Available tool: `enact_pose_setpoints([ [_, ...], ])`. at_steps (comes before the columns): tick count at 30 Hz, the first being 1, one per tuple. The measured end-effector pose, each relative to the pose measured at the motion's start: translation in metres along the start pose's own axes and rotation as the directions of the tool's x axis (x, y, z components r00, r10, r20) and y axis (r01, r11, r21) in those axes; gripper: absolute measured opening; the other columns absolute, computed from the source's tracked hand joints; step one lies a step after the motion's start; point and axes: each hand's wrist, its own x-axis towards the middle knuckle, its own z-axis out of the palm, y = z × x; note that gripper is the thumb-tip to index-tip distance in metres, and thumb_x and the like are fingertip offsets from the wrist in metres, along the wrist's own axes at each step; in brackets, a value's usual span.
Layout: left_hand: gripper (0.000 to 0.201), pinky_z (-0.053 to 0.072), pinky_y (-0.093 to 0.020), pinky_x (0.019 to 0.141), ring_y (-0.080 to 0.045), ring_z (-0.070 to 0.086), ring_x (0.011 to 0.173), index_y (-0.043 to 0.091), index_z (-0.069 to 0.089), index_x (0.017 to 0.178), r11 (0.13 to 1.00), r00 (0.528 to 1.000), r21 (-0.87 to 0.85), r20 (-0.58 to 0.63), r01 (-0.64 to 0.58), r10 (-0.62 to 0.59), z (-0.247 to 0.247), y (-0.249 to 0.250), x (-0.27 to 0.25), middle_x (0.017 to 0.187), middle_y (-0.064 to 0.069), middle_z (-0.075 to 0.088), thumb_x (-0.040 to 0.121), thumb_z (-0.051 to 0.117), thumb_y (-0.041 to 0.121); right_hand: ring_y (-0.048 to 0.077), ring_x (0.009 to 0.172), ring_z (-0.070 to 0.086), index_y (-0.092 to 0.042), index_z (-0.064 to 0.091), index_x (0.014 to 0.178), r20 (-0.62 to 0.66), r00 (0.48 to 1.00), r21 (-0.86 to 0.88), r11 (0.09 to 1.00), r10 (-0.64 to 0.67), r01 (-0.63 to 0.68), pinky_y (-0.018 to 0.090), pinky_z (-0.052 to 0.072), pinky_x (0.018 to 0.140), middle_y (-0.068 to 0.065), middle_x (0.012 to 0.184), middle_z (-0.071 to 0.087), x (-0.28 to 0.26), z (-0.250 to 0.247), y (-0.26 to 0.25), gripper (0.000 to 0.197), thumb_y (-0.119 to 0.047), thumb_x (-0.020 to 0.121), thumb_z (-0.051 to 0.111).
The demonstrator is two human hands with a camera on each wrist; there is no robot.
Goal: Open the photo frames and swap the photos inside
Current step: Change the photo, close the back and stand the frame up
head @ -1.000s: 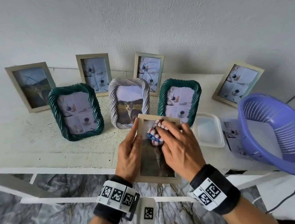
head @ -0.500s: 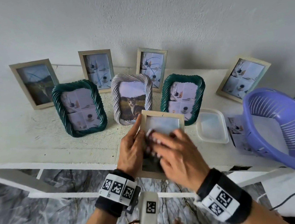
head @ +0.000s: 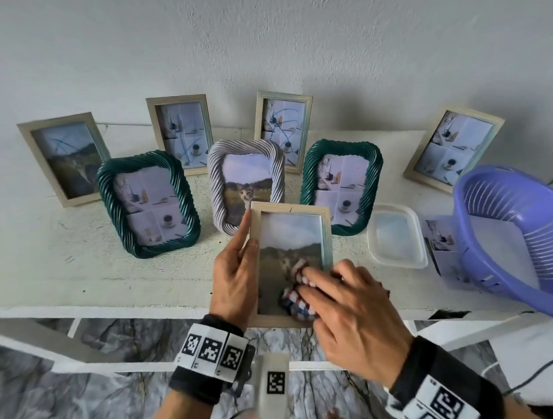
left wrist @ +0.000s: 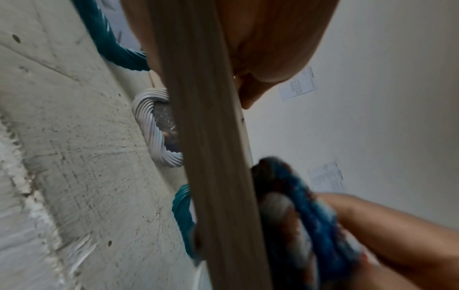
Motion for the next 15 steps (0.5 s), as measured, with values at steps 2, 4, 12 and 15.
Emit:
enact_pose_setpoints([
  [2,0.046,0.03,-0.017,0.053,-0.009,0.03,0.049,0.021,0.04,0.147,1.0,1.0,-0.014,0.012,0.004,-0.004,0.002,0.001,-0.002,0.068,0.013,0.051,0.102,0.042,0.014,0.019,0.088,0.044,-0.013,0.063,0.11,-0.008,0.998,-0.048,0.997,0.061,-0.061,0.036,0.047,0.069,0.008,0.121,0.059,0.004,-0.003,0.007,0.039,-0.029,0.077,0.048],
  [4,0.047,0.045,-0.021,0.072,0.0,0.056,0.078,0.017,0.039,0.148,1.0,1.0,-0.014,0.03,-0.002,0.002,0.008,0.008,-0.003,0.096,0.006,0.067,0.101,0.042,0.013,0.023,0.091,0.047,-0.011,0.062,0.112,-0.05,0.988,-0.082,0.986,0.143,-0.147,0.038,0.047,0.071,0.01,0.12,0.06,0.019,-0.007,0.014,0.041,-0.029,0.077,0.048],
  [12,0.048,0.043,-0.023,0.096,-0.006,0.065,0.103,0.008,0.032,0.148,0.999,0.999,-0.04,0.032,0.006,-0.005,-0.001,0.014,0.002,0.124,-0.009,0.064,0.102,0.034,-0.003,0.017,0.09,0.04,-0.015,0.069,0.104,0.013,0.995,0.004,0.995,-0.095,0.095,0.035,0.047,0.071,0.001,0.123,0.06,0.002,-0.007,0.011,0.037,-0.024,0.081,0.041],
  [15,0.047,0.051,-0.015,0.085,0.003,0.064,0.094,0.009,0.033,0.148,0.998,0.999,-0.056,0.03,0.022,-0.02,0.001,0.008,-0.002,0.125,-0.008,0.061,0.102,0.036,-0.001,0.019,0.089,0.041,-0.014,0.068,0.108,0.001,0.999,-0.063,0.997,-0.038,0.037,0.038,0.046,0.07,0.002,0.124,0.06,0.011,-0.009,0.025,0.037,-0.022,0.078,0.048],
])
